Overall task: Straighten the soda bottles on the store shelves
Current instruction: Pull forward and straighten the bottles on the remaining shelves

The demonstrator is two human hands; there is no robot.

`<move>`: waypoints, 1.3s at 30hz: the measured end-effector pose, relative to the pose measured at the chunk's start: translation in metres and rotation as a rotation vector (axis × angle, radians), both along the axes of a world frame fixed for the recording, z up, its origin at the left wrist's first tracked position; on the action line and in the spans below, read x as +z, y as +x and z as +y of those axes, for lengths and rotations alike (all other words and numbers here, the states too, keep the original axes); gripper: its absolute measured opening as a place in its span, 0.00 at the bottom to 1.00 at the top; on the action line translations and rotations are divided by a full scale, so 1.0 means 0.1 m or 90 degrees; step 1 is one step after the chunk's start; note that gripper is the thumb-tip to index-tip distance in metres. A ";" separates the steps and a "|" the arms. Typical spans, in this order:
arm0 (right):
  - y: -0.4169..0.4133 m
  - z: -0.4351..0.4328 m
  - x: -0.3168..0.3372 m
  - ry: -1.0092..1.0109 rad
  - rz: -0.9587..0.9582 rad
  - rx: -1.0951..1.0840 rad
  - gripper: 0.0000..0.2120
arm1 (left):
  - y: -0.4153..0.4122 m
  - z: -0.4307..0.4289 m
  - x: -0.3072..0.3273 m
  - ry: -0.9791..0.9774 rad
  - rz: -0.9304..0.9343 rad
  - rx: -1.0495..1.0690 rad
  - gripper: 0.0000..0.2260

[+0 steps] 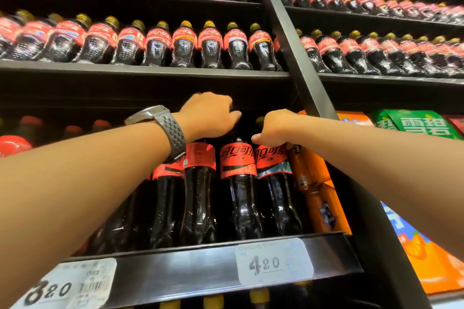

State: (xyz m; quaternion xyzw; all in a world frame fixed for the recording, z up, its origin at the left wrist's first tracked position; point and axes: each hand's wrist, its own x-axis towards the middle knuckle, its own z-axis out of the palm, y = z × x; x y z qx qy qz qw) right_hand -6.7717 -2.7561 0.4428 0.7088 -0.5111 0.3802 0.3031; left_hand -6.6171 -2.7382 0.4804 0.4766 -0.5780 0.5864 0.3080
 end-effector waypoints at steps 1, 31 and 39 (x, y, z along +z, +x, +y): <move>0.01 -0.04 0.00 -0.023 0.011 -0.033 0.20 | 0.08 0.05 0.02 -0.021 -0.008 -0.013 0.17; 0.85 0.24 0.06 0.027 -0.110 0.220 0.26 | 0.84 0.27 0.04 0.217 0.253 0.046 0.14; 0.91 0.15 0.13 0.081 -0.170 0.283 0.14 | 0.86 0.27 0.05 0.227 0.310 -0.049 0.17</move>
